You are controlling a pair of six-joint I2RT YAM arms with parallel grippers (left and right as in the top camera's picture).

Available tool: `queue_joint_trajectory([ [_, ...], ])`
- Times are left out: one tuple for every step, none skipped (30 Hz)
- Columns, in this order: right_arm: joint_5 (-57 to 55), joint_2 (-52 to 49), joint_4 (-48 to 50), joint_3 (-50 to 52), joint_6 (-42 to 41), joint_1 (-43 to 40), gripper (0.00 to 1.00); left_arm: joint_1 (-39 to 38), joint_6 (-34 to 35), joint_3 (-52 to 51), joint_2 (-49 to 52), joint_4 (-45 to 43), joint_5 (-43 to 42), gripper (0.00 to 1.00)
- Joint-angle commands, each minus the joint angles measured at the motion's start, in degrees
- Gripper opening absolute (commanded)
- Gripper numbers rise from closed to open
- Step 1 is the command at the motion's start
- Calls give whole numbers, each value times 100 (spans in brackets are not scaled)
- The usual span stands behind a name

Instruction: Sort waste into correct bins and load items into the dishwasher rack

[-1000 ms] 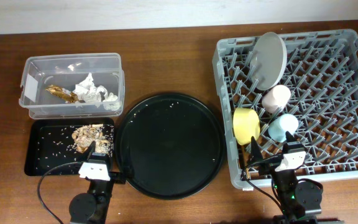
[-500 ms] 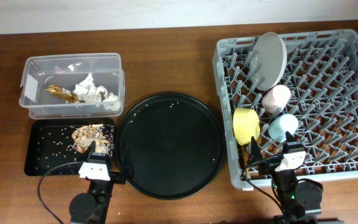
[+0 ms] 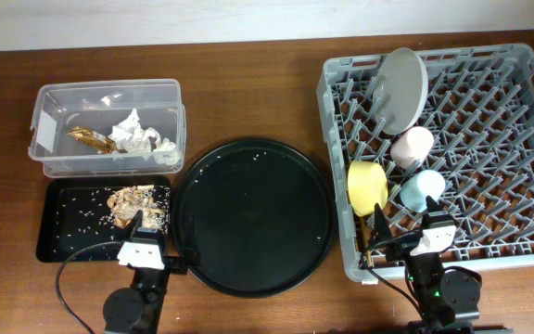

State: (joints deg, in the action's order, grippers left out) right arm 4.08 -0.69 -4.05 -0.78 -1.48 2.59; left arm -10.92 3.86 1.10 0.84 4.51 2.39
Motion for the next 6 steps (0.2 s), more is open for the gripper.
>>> queue_joint_trajectory([
  [-28, 48, -4, 46, -4, -37, 99, -7, -90, -59, -55, 4, -2, 99],
  [-28, 48, -4, 46, -4, -37, 99, -7, -90, -59, -55, 4, -2, 99],
  [-26, 48, -4, 46, -4, -37, 99, -7, -90, -59, -55, 4, 0, 99],
  [-28, 48, -4, 46, -4, -37, 99, -7, -90, -59, -55, 4, -2, 99],
  [-26, 48, -4, 46, -4, -37, 99, -7, -90, -59, -55, 4, -2, 99],
  [-28, 48, -4, 46, -4, -37, 99, -7, -90, -59, -55, 4, -2, 99],
])
